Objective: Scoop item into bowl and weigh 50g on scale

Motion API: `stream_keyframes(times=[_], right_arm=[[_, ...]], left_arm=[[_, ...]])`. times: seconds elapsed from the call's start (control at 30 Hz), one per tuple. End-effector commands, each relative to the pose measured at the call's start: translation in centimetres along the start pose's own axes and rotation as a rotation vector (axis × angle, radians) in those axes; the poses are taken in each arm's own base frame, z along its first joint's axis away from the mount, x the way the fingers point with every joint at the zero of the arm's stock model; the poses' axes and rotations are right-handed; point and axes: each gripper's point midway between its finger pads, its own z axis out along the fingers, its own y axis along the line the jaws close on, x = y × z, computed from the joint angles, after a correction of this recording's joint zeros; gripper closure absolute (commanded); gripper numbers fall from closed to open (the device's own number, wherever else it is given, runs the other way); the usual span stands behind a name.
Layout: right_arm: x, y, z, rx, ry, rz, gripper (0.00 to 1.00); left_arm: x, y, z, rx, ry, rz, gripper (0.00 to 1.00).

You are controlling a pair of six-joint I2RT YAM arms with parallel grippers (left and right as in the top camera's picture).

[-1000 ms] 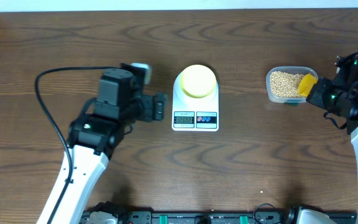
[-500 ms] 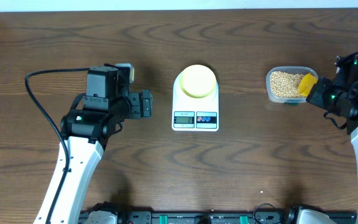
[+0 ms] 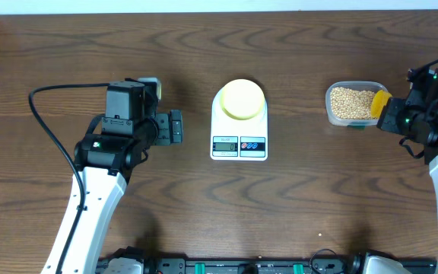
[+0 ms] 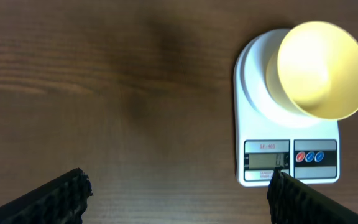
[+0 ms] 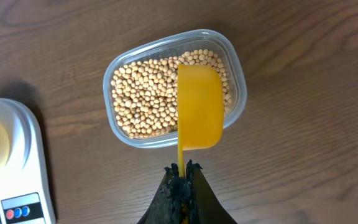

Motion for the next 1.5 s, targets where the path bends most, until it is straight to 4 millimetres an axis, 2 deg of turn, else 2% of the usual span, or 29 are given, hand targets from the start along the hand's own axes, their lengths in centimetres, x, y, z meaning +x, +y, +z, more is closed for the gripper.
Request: stream_keyframes(times=[0.0, 0.1, 0.17, 0.27, 0.33, 0.47, 0.77, 0.93, 1.0, 1.17, 1.47], right_arm=[[-0.8, 0.1, -0.3, 0.005, -0.020, -0.053, 0.99], [-1.2, 0.1, -0.3, 0.005, -0.038, -0.058, 0.99], [-2.0, 0.1, -0.3, 0.008, -0.069, -0.062, 0.99], [-3.1, 0.2, -0.4, 0.007, -0.116, -0.094, 0.99], [-3.7, 0.3, -0.5, 0.009, -0.138, -0.128, 0.99], [-4.3, 0.3, -0.6, 0.012, -0.162, -0.178, 0.99], [-4.2, 0.3, -0.6, 0.013, -0.160, -0.201, 0.99], [-3.0, 0.2, -0.4, 0.015, -0.110, -0.223, 0.99], [-2.6, 0.2, -0.4, 0.014, -0.094, -0.221, 0.99], [-2.7, 0.2, -0.4, 0.015, -0.098, -0.218, 0.99], [-2.4, -0.2, -0.3, 0.033, -0.082, -0.215, 0.99]], left_arm=[[0.6, 0.4, 0.2, -0.014, 0.025, -0.007, 0.07], [1.2, -0.2, 0.5, 0.022, 0.056, -0.009, 0.07], [2.1, -1.7, 0.6, 0.111, 0.101, 0.009, 0.07], [3.9, -4.9, 0.7, 0.322, 0.181, 0.128, 0.07], [4.6, -5.6, 1.0, 0.375, 0.213, 0.163, 0.07], [5.2, -5.5, 2.2, 0.379, 0.248, 0.188, 0.07], [5.3, -7.7, 1.9, 0.502, 0.225, 0.303, 0.07], [6.4, -10.0, 1.6, 0.541, 0.233, 0.430, 0.06], [6.9, -10.1, 1.9, 0.497, 0.245, 0.472, 0.07], [7.4, -9.0, 2.8, 0.347, 0.265, 0.547, 0.06], [7.4, -9.0, 2.8, 0.342, 0.266, 0.550, 0.06]])
